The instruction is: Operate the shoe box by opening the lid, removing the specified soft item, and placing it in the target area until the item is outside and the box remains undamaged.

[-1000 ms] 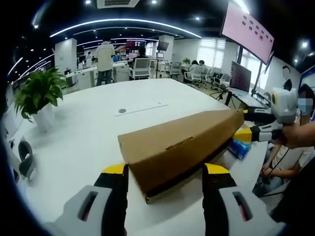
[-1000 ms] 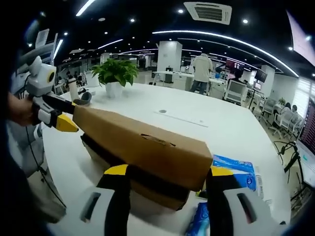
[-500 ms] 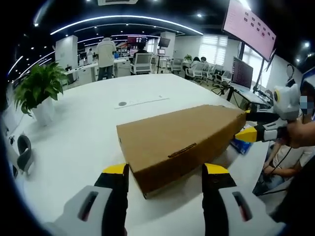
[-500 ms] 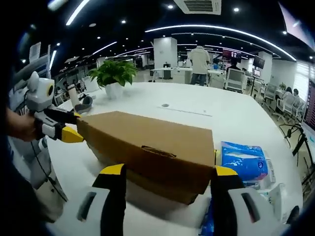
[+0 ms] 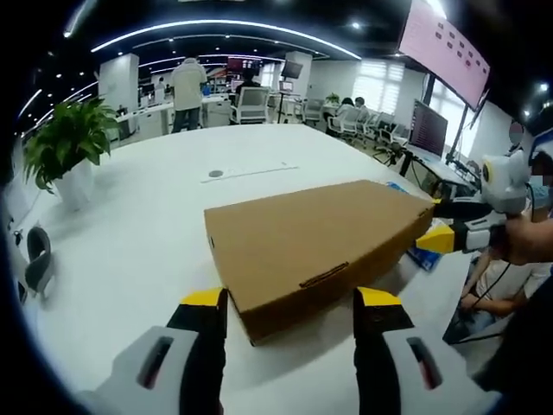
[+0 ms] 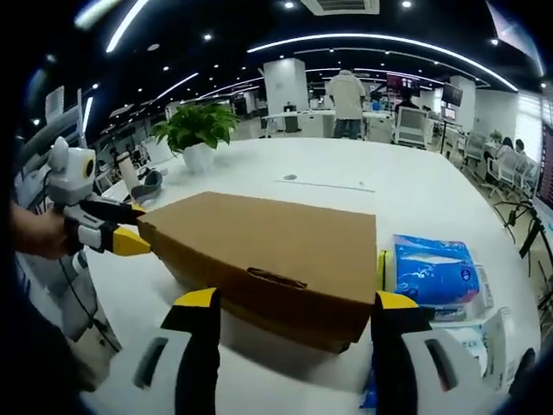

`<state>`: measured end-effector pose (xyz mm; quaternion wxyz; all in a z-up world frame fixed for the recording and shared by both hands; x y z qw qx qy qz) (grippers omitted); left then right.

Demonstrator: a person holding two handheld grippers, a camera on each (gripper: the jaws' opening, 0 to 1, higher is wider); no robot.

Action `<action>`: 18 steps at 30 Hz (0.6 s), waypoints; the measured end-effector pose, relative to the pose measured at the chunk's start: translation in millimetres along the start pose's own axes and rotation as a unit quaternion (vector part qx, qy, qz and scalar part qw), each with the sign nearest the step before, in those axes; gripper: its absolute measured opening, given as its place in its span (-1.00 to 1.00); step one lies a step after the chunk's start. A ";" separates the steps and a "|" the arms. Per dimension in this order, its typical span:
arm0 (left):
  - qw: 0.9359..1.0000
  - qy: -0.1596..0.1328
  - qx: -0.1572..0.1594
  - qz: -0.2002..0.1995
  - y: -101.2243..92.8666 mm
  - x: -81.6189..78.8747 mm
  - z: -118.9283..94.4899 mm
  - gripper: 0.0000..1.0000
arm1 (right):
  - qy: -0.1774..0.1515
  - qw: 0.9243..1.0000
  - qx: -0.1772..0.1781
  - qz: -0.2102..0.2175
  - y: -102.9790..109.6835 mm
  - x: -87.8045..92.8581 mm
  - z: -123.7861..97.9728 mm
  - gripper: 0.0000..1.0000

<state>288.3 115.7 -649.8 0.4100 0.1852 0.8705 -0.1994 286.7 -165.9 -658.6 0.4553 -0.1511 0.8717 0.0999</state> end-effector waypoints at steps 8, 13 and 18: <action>1.000 0.001 -0.001 -0.011 1.0 0.0 2.9 0.24 | 0.000 1.000 -0.004 0.016 2.1 0.0 4.1 0.44; 1.000 0.000 -0.002 -0.013 3.0 0.3 3.0 0.24 | 0.003 0.999 -0.010 0.031 1.1 -0.6 5.8 0.45; 1.000 -0.019 -0.003 -0.015 1.4 -3.9 -0.5 0.24 | -0.002 0.997 -0.018 0.076 0.7 1.6 5.3 0.48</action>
Point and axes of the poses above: the point that each gripper's makers call its tool centre point, and the gripper's own axes: z roughly forward along the fingers, y roughly to its left, x roughly out of its underside, the point moved 9 cm from there along -z, roughly backward along the fingers, and after that the axes turned 4 degrees about x, right-handed, at the moved point
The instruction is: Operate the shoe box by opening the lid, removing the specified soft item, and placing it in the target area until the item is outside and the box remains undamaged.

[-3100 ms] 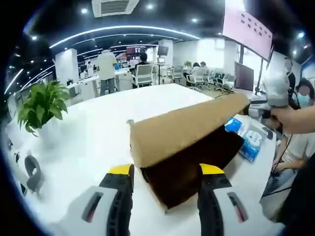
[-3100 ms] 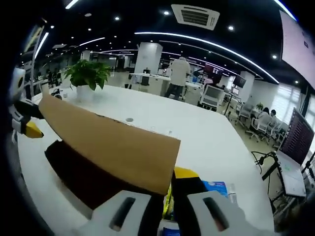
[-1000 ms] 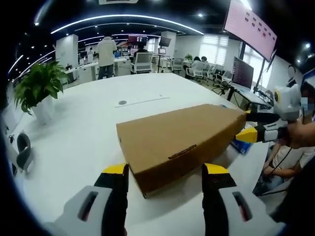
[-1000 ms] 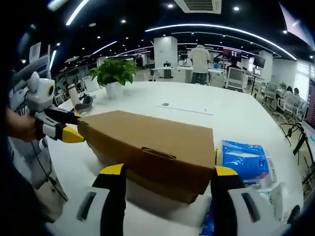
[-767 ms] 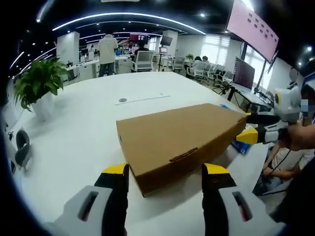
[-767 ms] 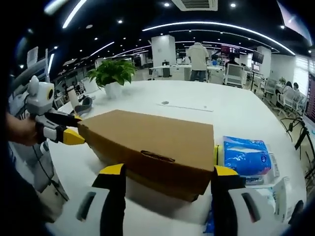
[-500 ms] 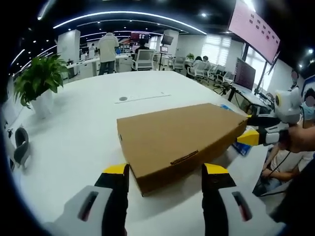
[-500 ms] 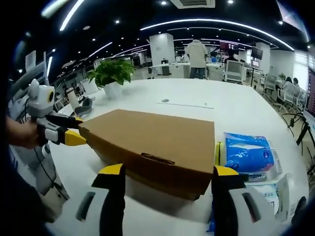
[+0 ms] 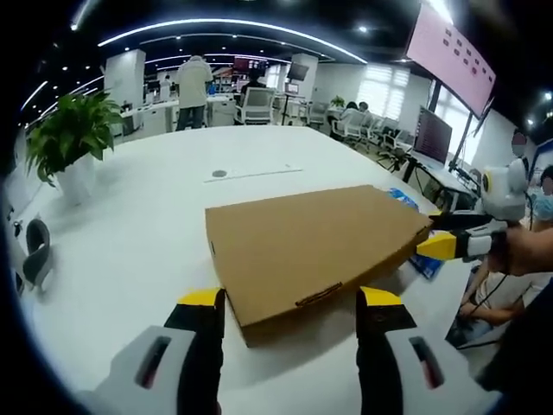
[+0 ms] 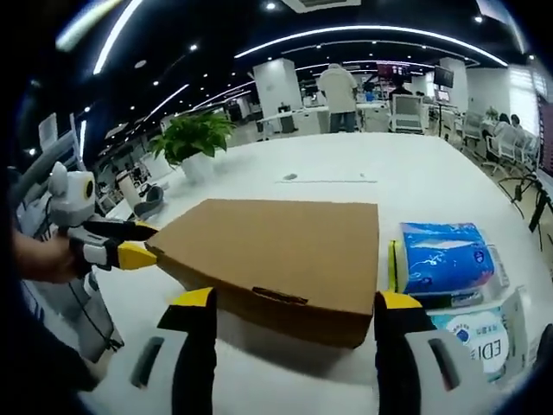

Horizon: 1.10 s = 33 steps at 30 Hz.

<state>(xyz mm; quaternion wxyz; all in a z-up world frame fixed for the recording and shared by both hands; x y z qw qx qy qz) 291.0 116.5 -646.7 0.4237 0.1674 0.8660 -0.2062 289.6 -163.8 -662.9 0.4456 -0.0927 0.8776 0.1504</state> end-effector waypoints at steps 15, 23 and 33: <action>0.973 -0.037 0.025 -0.226 4.6 17.3 9.1 0.77 | -0.029 0.972 -0.012 0.233 -9.1 1.6 2.7 0.75; 0.942 -0.072 0.010 -0.328 9.2 28.8 13.6 0.77 | -0.025 0.959 -0.013 0.282 -13.2 5.7 8.7 0.76; 0.930 -0.072 -0.001 -0.359 9.0 43.0 20.0 0.66 | -0.015 0.954 0.001 0.300 -18.4 16.6 15.1 0.73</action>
Point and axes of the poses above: the point that each gripper's makers call its tool centre point, and the gripper's own axes: z roughly forward along the fingers, y roughly to its left, x roughly out of its underside, the point moved 9 cm from there along -z, roughly backward along the fingers, and after that the axes turned 4 degrees about x, right-handed, at the moved point
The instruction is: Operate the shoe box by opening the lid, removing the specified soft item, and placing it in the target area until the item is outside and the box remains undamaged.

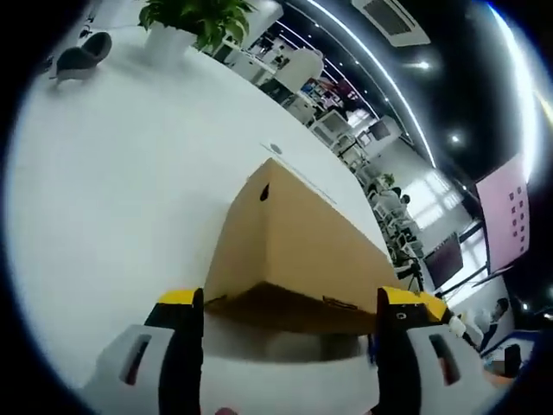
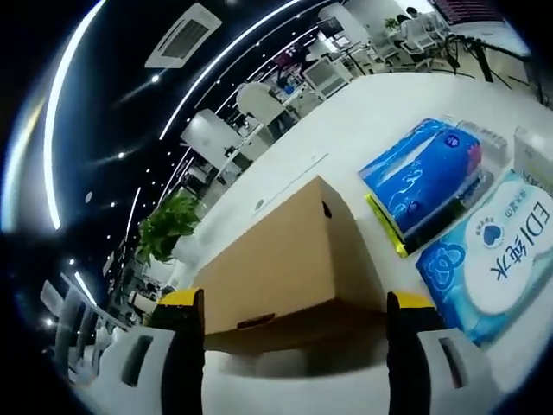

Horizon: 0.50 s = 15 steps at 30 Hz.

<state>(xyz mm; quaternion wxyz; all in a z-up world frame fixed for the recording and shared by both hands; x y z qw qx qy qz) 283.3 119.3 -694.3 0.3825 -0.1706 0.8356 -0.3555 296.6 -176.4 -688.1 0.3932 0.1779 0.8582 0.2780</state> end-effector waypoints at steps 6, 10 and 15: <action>1.000 -0.005 0.005 -0.020 5.4 1.3 6.1 0.65 | 0.003 1.000 0.005 0.017 -5.6 4.2 6.4 0.68; 1.000 0.012 0.002 -0.017 11.7 4.9 8.9 0.59 | 0.003 1.000 0.010 0.018 -8.5 6.9 8.7 0.64; 1.000 0.009 0.007 -0.028 10.7 8.9 9.0 0.61 | 0.006 1.000 0.007 0.017 -11.0 10.6 10.2 0.56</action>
Point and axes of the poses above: the point that each gripper's makers call its tool centre point, and the gripper's own axes: z roughly forward along the fingers, y roughly to its left, x roughly out of its underside, the point moved 9 cm from there along -z, roughly backward along the fingers, and after that the axes turned 4 degrees about x, right-handed, at the moved point
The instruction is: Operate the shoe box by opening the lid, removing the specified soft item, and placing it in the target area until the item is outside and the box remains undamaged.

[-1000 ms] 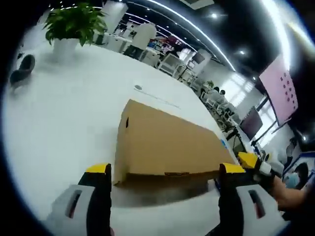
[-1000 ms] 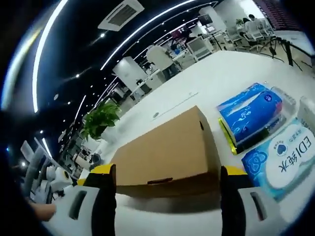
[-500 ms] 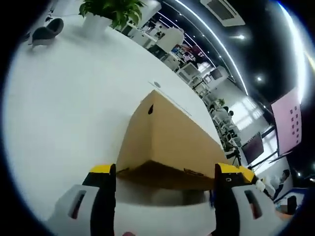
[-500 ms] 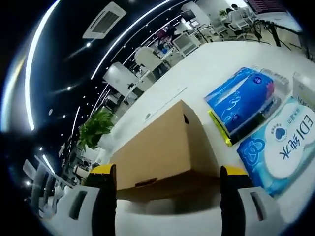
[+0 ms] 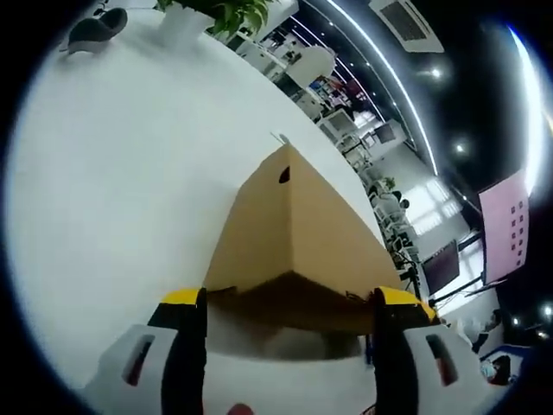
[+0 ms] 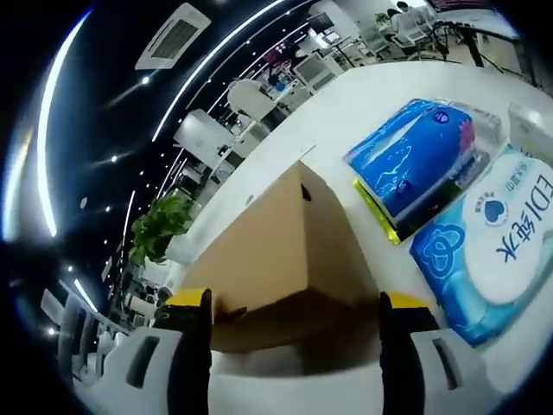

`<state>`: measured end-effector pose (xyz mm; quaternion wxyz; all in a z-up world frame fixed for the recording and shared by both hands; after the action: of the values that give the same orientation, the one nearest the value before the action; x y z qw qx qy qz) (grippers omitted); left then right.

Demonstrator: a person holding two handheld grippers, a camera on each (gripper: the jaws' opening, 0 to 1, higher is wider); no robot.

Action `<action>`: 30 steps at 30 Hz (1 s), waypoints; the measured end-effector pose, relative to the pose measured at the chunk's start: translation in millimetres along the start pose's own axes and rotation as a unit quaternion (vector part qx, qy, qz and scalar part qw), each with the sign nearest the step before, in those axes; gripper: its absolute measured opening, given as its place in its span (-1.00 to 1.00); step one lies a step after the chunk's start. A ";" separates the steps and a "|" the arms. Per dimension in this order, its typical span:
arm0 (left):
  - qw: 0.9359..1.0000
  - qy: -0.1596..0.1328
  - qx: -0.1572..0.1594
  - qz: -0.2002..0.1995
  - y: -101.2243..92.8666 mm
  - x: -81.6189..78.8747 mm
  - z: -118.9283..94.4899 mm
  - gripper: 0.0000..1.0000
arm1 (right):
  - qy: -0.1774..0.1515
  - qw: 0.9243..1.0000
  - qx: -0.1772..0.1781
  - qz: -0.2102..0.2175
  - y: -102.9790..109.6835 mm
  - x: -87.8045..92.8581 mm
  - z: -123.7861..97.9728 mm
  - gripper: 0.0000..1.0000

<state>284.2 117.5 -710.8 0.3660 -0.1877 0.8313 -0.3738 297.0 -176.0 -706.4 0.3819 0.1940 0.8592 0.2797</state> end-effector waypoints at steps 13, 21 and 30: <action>0.998 0.018 -0.026 0.049 -0.5 4.3 2.1 0.46 | 0.004 0.999 0.017 -0.050 -3.0 5.3 -0.6 0.33; 0.998 0.018 -0.034 0.058 -0.5 3.9 2.2 0.41 | -0.001 0.998 0.022 -0.063 -2.3 4.3 -0.2 0.28; 0.998 0.021 -0.032 0.055 1.0 2.2 2.6 0.43 | 0.002 0.998 0.017 -0.062 -3.8 3.2 -0.5 0.30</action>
<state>284.7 115.5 -713.7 0.3619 -0.1455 0.8594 -0.3306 294.1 -177.3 -710.2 0.3932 0.1461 0.8752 0.2410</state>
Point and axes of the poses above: the point that each gripper's makers call its tool centre point, and the gripper's own axes: z roughly forward along the fingers, y roughly to its left, x roughly out of its underside, the point moved 9 cm from there along -z, roughly backward along the fingers, and after that the axes turned 4 degrees about x, right-handed, at the moved point
